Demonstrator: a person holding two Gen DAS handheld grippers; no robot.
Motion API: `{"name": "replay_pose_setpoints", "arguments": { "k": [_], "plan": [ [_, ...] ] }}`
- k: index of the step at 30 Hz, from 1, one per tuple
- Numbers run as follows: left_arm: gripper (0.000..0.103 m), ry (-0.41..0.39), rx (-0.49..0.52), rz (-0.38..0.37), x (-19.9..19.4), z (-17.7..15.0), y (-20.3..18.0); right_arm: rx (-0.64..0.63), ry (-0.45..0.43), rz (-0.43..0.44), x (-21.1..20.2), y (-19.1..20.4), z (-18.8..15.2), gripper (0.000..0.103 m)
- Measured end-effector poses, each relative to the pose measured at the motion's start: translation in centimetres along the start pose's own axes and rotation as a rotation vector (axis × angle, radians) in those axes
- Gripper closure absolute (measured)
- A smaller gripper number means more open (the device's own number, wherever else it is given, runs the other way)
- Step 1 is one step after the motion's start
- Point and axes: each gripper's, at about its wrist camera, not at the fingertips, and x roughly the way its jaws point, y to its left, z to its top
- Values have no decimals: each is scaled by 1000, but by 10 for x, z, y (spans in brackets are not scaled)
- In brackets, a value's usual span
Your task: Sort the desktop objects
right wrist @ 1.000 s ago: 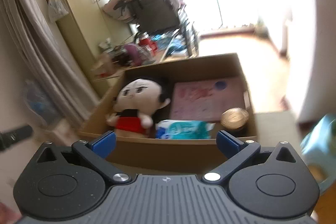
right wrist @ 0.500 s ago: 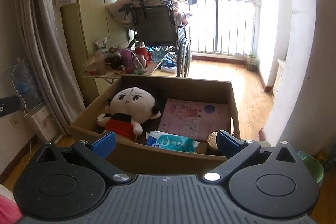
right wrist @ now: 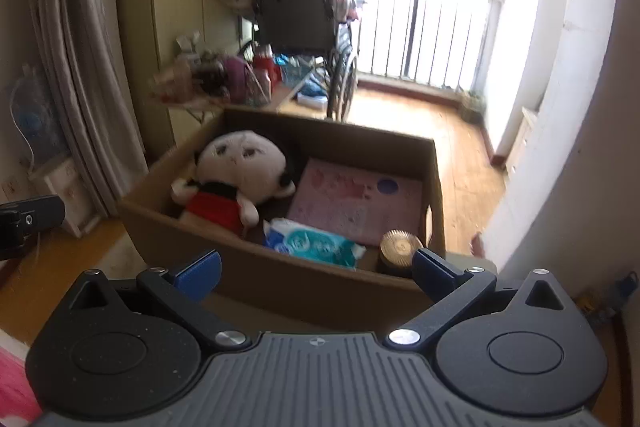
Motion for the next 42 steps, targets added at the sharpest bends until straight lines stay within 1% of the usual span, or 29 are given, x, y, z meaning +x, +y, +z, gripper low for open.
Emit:
{"name": "replay_pose_setpoints", "arguments": {
  "k": [5, 8, 12, 16, 24, 42],
  "plan": [
    [0, 127, -54, -17, 17, -16, 6, -63, 87, -46, 15, 10, -18, 0],
    [0, 191, -61, -35, 27, -25, 4, -114, 126, -62, 21, 18, -31, 0],
    [0, 225, -32, -40, 30, -27, -1, -114, 151, -86, 23, 17, -37, 0],
    [0, 236, -20, -48, 31, -26, -6, -86, 156, -78, 22, 11, -32, 0],
    [0, 233, 13, -59, 34, -23, -22, -44, 155, -63, 18, -6, -27, 0],
    [0, 241, 86, -86, 41, -19, -61, 34, 169, -82, 25, -43, -28, 0]
  ]
}}
